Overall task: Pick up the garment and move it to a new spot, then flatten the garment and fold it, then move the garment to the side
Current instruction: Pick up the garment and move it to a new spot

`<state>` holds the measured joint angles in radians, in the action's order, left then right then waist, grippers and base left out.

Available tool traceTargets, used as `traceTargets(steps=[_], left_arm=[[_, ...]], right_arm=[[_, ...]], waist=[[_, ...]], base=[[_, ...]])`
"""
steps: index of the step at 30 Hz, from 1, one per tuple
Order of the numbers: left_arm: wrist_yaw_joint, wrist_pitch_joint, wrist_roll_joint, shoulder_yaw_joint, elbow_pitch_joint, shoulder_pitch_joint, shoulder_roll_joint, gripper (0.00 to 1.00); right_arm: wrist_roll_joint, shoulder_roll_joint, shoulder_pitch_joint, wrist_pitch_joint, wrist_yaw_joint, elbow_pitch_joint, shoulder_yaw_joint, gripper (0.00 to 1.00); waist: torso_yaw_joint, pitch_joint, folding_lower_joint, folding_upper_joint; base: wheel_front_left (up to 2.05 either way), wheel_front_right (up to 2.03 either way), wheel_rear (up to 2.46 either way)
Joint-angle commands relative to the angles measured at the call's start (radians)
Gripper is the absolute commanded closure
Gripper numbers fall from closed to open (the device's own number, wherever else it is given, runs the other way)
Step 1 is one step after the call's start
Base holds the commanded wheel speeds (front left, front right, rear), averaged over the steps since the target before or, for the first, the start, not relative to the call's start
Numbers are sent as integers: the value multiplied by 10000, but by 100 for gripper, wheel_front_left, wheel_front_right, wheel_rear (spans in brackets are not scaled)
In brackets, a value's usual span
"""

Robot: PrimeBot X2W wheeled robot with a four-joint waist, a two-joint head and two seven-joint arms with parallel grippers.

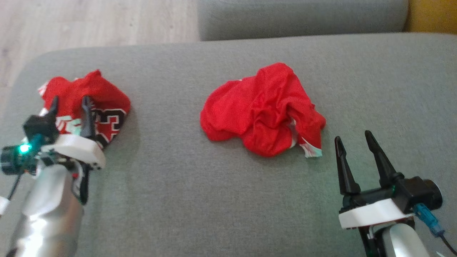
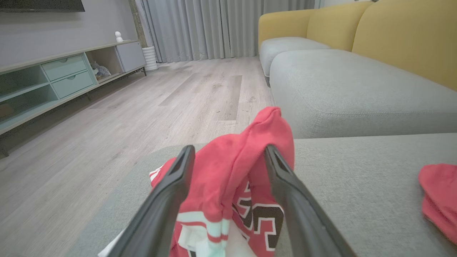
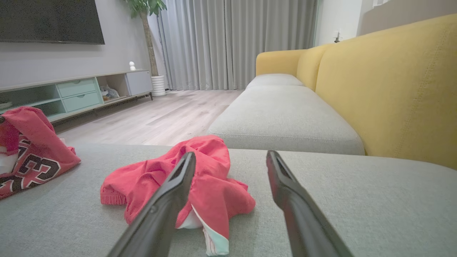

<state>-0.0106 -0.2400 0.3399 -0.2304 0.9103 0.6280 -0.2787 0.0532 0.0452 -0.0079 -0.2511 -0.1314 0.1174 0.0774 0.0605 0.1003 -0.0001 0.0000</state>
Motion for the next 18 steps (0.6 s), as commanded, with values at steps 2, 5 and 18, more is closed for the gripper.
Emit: traceTargets(steps=[2, 5, 18], left_arm=[[-11, -101, -31, 181, -707, -103, -247, 0], [89, 96, -2, 99, -1347, -532, -174, 0], [843, -112, -52, 10, -5591, -2887, 222, 0]], right_arm=[[78, 50, -119, -107, 7, -285, 171, 0], [79, 50, -10, -107, 7, -300, 148, 0], [33, 50, 152, -107, 7, -457, 92, 0]], waist=[[421, -433, 1, 0], [611, -599, 1, 0], [640, -674, 1, 0]], base=[[0, 0, 0], [0, 0, 0], [0, 0, 0]])
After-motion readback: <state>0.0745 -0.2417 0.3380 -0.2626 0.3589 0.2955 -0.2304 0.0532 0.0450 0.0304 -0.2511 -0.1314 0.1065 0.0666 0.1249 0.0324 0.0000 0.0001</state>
